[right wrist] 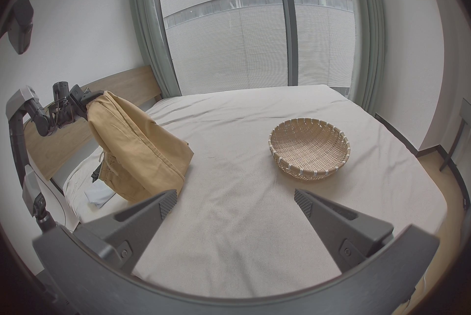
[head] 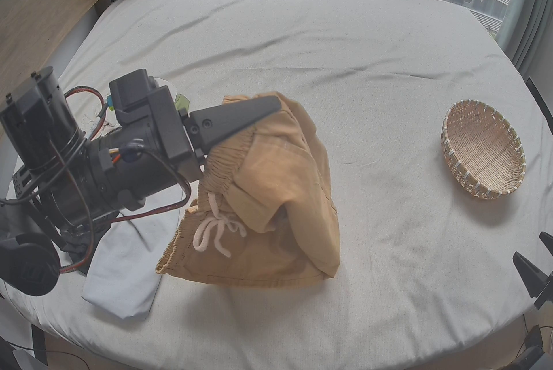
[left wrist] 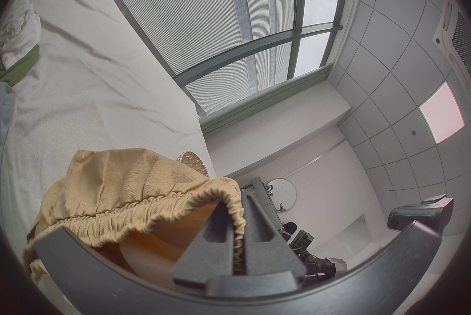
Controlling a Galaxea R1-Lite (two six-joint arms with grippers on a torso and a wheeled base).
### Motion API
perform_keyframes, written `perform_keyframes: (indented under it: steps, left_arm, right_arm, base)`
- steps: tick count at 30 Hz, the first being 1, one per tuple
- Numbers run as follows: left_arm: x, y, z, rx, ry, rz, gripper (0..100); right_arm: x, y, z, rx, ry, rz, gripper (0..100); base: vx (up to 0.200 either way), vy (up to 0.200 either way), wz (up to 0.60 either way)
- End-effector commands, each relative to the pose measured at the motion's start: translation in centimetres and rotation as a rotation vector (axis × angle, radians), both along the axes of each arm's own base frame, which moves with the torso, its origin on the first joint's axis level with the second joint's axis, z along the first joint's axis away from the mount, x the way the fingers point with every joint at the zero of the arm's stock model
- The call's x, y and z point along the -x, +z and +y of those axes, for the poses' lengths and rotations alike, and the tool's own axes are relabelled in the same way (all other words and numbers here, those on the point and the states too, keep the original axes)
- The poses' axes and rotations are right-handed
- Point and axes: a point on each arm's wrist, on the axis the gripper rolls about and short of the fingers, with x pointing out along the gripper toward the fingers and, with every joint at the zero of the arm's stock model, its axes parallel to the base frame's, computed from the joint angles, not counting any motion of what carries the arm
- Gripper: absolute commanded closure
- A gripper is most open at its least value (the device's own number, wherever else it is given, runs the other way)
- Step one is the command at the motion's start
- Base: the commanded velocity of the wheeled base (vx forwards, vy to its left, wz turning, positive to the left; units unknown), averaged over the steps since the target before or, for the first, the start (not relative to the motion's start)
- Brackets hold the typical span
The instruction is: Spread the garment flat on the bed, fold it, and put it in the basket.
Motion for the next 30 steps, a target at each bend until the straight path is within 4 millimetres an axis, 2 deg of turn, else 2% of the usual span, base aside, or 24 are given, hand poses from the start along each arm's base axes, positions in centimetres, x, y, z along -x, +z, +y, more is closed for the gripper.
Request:
perform_keyframes:
  steps: [1, 5, 13, 16, 22, 30]
  left_arm:
    - [-0.4, -1.0, -0.3, -0.022, -0.001, 0.031, 100]
    - [-0.7, -1.8, -0.6, -0.044, 0.002, 0.037, 100]
    - [-1.8, -2.9, -1.5, -0.085, 0.001, 0.026, 100]
    - [-2.0, -2.9, -1.6, -0.085, 0.001, 0.028, 100]
    - [-2.7, -3.6, -1.5, -0.097, 0.015, 0.046, 100]
    - [-3.8, -2.8, -1.0, -0.068, 0.046, 0.006, 100]
  right_arm:
    - [-0.5, 0.7, 0.0, 0.000, 0.003, 0.005, 0]
    - [-1.2, 1.7, 0.1, -0.002, 0.007, 0.005, 0]
    - [-2.9, 2.1, 0.4, -0.021, 0.066, 0.041, 0]
    - [-3.7, 2.1, 0.8, -0.066, 0.101, 0.070, 0]
    - [-5.9, 3.8, 2.0, -0.286, 0.172, 0.145, 0]
    - [-8.8, 2.7, 3.7, -0.316, 0.223, 0.295, 0]
  base:
    - [0.000, 0.000, 0.00]
    - [0.000, 0.000, 0.00]
    - [0.000, 0.000, 0.00]
    - [0.000, 0.000, 0.00]
    - [0.000, 0.000, 0.00]
    - [0.000, 0.000, 0.00]
